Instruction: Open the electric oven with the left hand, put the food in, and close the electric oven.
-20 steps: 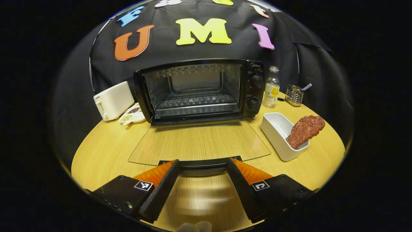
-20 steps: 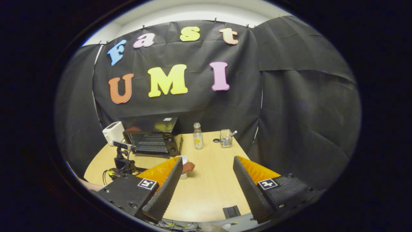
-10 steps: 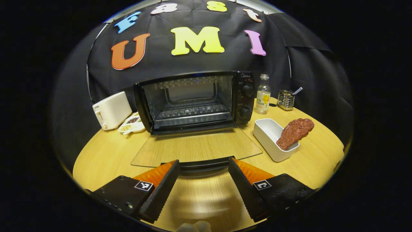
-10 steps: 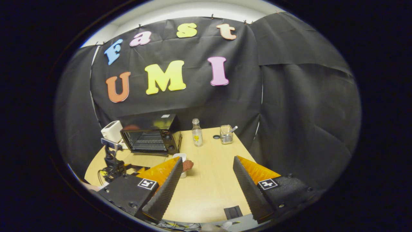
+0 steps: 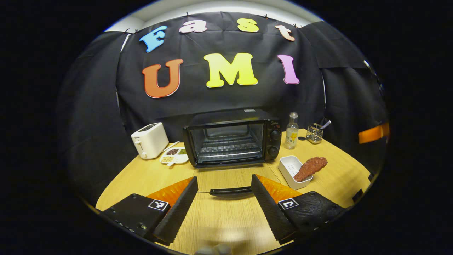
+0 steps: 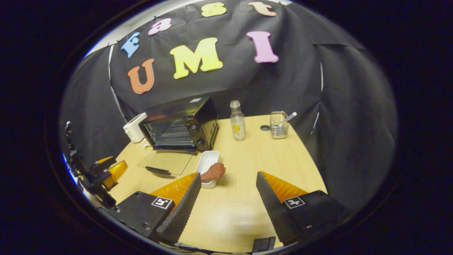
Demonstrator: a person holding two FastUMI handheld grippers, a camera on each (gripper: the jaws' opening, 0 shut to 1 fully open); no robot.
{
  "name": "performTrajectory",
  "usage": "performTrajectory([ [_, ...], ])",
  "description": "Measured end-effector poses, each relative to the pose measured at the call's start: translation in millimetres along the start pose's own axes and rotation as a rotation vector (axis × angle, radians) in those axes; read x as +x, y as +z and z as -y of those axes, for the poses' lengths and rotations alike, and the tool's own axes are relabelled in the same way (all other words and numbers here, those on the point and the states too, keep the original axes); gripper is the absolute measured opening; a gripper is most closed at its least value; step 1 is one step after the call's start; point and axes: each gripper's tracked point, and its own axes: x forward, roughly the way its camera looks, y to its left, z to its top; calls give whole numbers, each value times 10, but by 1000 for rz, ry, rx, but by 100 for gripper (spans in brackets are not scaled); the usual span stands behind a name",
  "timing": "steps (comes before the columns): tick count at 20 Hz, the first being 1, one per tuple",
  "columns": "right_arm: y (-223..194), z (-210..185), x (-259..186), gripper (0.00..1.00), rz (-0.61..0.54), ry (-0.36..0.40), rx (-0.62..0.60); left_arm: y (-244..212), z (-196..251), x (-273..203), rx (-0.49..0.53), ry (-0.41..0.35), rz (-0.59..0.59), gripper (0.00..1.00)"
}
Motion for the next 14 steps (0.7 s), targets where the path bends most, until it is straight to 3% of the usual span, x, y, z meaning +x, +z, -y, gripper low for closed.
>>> performTrajectory([
  [5,-159,-88,827,94,-198,180,55,374,-9,-294,48,91,37,96],
  [10,-287,-103,1310,88,-368,293,163,559,313,-517,59,146,33,97],
  [14,-319,-202,1435,62,-482,359,285,613,595,-557,-35,156,35,96],
])
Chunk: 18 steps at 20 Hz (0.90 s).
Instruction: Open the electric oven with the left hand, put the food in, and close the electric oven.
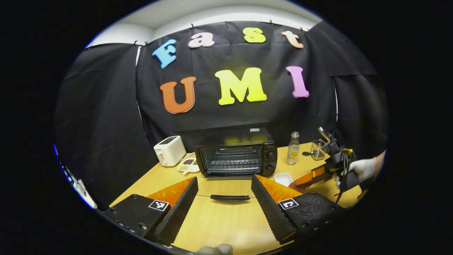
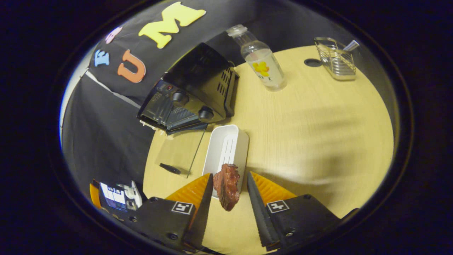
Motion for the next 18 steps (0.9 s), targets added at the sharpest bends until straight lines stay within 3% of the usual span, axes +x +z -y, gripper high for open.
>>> performTrajectory([
  [1,-10,-26,28,43,-9,12,2,12,8,9,-2,13,-3,96],
  [3,-12,-32,19,29,-13,12,0,50,4,-8,1,25,4,96],
  [7,-24,-118,-80,14,0,24,-7,132,-121,-25,10,48,22,96],
  [11,62,-324,-304,16,71,30,-22,107,-308,-21,13,56,29,97],
  [12,90,-390,-361,12,95,27,-21,65,-355,-8,13,48,26,96],
  [18,188,-950,-530,16,267,41,37,-53,-613,74,7,-38,3,96],
])
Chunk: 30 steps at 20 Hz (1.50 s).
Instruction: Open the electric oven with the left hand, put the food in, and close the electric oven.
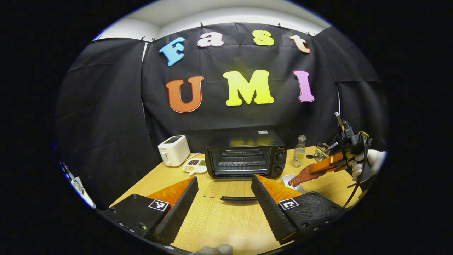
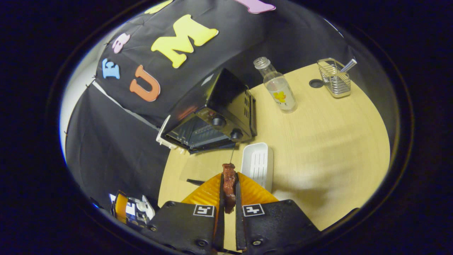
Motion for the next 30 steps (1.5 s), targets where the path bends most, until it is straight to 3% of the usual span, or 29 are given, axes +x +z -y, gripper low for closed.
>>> performTrajectory([
  [9,-9,-865,911,16,239,64,190,1,-434,75,34,-76,-14,97],
  [17,400,-982,1889,16,492,-7,360,-10,-711,102,35,-64,-30,97],
  [20,524,-1040,2220,16,536,-14,392,-30,-809,128,42,-37,-27,97],
  [25,760,-1118,2630,16,589,-71,358,-67,-908,173,56,-25,-38,97],
  [30,718,-1066,2872,18,561,-150,264,-75,-961,231,55,-22,-43,96],
])
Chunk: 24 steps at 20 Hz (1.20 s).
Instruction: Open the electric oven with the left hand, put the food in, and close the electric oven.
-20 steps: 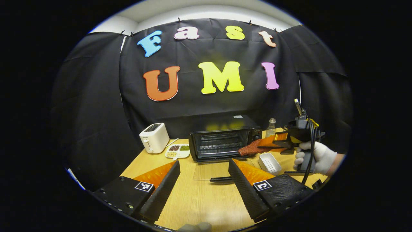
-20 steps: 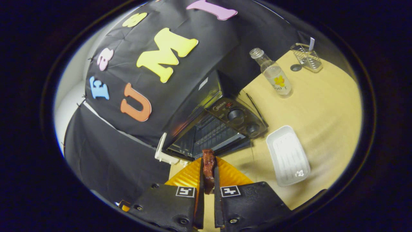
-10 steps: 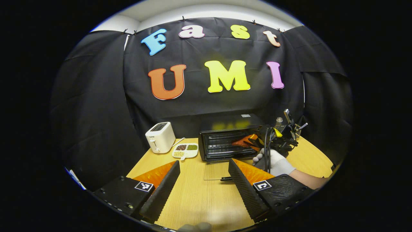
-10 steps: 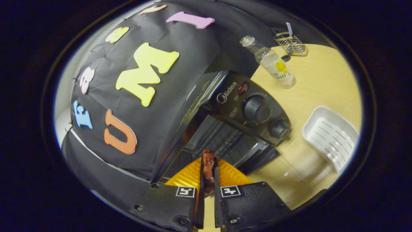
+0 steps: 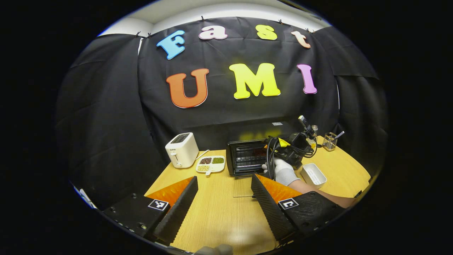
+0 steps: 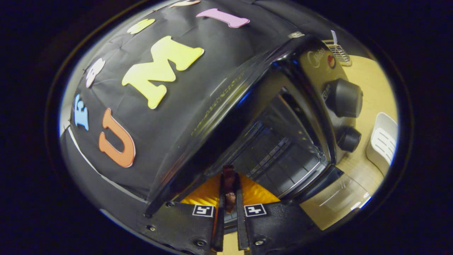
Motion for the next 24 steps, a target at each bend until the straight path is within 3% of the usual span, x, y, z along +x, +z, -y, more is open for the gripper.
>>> performTrajectory([
  [4,-29,112,12,24,-6,-43,-105,26,-10,53,-3,-2,1,97],
  [5,-27,171,2,33,-11,-65,-155,42,-10,53,-9,-2,3,97],
  [8,79,257,-69,46,16,-114,-318,85,-11,53,-11,3,17,97],
  [11,168,219,-221,72,37,-119,-495,112,-15,42,-15,5,28,97],
  [13,137,151,-417,75,16,-83,-561,149,-14,24,-26,8,41,97],
  [19,332,-42,-1545,79,-47,46,-727,132,-45,-141,-59,21,79,97],
  [21,582,-46,-2003,90,-33,55,-803,78,-20,-193,-78,21,86,97],
  [24,967,-26,-2630,95,18,78,-894,-70,63,-213,-104,26,72,97],
])
